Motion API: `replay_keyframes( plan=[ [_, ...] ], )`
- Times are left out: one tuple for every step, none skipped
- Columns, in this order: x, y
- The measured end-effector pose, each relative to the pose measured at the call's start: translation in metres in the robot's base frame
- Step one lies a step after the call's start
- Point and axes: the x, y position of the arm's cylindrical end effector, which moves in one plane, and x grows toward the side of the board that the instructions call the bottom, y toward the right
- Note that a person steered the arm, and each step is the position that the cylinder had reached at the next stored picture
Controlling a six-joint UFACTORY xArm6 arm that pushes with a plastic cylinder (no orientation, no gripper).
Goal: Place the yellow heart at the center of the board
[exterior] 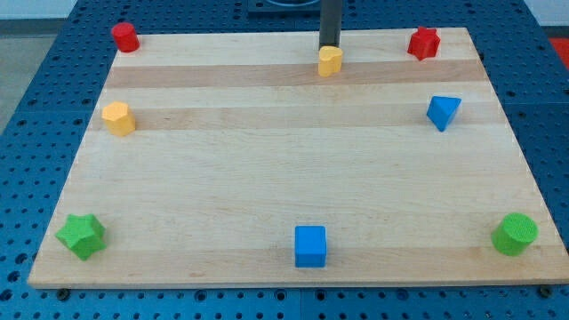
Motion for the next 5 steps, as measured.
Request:
replay_keyframes(
  plan=[
    [0.0,0.0106],
    [0.0,0.0133],
    [0.0006,0.0133],
    [0.0007,0.0133],
    [0.0018,0.0096]
  ],
)
